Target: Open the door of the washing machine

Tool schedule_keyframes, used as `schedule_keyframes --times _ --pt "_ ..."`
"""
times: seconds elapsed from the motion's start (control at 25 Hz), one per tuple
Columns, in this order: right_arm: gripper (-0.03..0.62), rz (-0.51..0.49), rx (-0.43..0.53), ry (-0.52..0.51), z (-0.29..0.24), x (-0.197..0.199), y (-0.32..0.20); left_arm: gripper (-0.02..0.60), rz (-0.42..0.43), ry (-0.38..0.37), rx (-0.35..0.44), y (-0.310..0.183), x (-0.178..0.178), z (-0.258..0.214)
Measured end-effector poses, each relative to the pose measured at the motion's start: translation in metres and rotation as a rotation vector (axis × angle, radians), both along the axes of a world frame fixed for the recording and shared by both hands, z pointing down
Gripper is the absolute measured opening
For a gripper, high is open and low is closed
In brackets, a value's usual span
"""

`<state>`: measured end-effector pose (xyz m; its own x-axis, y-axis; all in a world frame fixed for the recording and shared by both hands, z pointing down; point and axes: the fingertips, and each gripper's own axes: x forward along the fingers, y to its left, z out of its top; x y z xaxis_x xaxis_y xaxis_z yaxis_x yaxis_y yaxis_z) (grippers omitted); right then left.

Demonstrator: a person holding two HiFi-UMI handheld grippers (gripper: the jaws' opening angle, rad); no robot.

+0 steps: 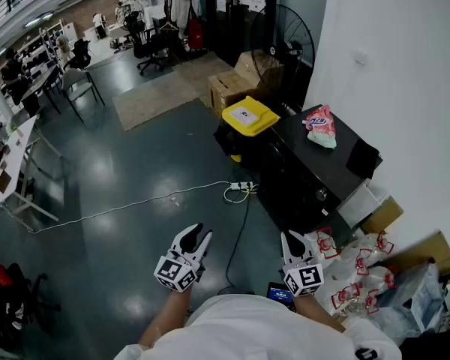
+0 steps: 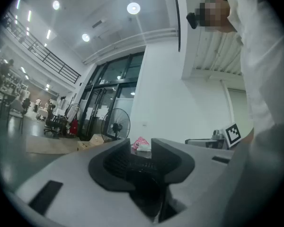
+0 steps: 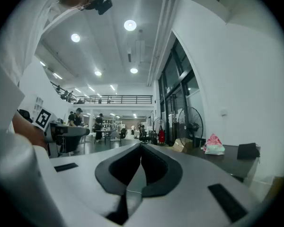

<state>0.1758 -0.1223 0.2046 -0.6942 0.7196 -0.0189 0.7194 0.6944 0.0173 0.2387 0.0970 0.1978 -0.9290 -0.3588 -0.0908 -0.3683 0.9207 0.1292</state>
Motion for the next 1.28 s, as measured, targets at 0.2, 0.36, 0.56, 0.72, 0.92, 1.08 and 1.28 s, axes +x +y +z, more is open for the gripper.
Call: schedule_keyframes --times 0.2,0.36,0.56,0.72,0.92,1.08,1.28 --pt "0.031 0.015 0.0 0.058 0.021 0.022 -0.007 0.133 -0.003 0.03 0.005 0.004 0.018 0.013" --pt "0.031 -0.023 -0.002 0.053 0.02 0.017 -0.002 0.133 -0.043 0.018 -0.001 0.01 0.024 0.008" --pt "0.031 -0.043 -0.035 -0.01 0.0 0.003 0.005 0.13 -0.066 0.019 -0.012 0.016 0.029 0.002" --pt "0.035 -0.064 -0.113 -0.004 -0.001 -0.001 0.001 0.122 -0.065 0.023 0.012 0.012 0.026 0.003" --pt "0.034 -0.044 -0.095 0.022 0.01 0.001 -0.003 0.12 -0.06 0.03 0.009 0.008 0.023 0.007" --pt "0.034 -0.024 -0.092 0.013 0.004 0.005 -0.007 0.12 -0.051 0.018 -0.002 0.008 0.025 0.001" --pt "0.034 0.014 -0.08 0.008 -0.005 0.005 -0.019 0.12 -0.021 0.019 0.004 0.002 0.026 -0.003"
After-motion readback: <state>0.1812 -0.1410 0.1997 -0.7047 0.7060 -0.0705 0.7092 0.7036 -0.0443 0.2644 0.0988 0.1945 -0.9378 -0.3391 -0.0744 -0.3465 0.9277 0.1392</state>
